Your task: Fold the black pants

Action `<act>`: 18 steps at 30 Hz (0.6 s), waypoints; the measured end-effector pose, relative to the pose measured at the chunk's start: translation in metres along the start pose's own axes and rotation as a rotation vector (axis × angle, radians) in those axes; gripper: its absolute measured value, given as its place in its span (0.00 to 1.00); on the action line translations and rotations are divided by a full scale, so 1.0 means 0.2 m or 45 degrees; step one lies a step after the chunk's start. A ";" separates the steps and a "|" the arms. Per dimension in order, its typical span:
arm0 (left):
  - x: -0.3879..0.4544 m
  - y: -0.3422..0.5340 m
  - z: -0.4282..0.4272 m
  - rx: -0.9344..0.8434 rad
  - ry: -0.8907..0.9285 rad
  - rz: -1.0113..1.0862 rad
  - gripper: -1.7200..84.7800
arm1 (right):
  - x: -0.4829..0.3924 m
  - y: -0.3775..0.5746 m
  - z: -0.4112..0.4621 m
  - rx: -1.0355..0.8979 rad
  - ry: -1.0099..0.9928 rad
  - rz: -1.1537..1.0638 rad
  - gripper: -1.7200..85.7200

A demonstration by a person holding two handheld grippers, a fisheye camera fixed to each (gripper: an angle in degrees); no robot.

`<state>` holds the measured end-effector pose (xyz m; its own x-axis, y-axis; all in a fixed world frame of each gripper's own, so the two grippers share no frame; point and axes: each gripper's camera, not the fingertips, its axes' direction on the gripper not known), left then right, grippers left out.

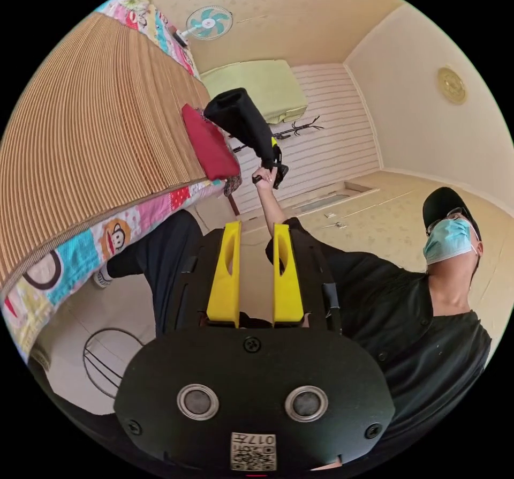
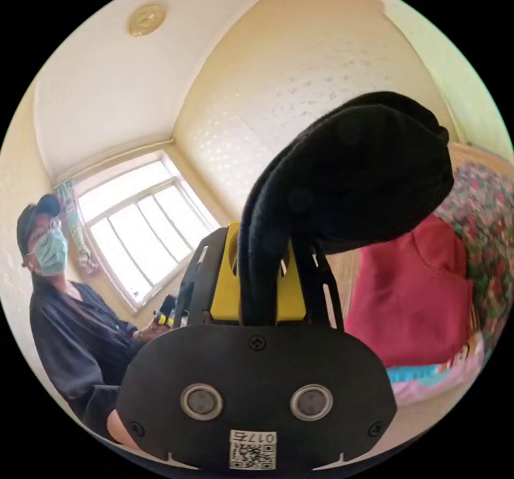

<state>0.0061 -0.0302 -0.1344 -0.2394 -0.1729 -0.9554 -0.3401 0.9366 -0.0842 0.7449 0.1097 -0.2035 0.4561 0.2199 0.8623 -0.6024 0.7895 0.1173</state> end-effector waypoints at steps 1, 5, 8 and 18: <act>-0.03 0.04 0.00 0.023 0.007 -0.025 0.13 | 0.21 0.09 -0.03 0.004 0.186 0.265 0.11; -0.06 0.12 0.00 0.076 -0.039 -0.079 0.13 | 0.49 0.46 -0.09 0.066 0.075 0.490 0.11; -0.06 0.15 0.02 0.081 -0.114 -0.095 0.14 | 0.37 0.69 -0.07 0.133 0.076 0.459 0.15; 0.12 0.22 0.20 0.186 -0.541 -0.041 0.14 | -0.77 1.49 0.79 0.063 0.514 -0.077 0.11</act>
<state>0.0222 0.0192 -0.1719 0.1740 -0.0909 -0.9805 -0.2018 0.9713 -0.1259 0.3915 0.2216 -0.2243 0.7062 0.3888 0.5917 -0.5929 0.7815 0.1942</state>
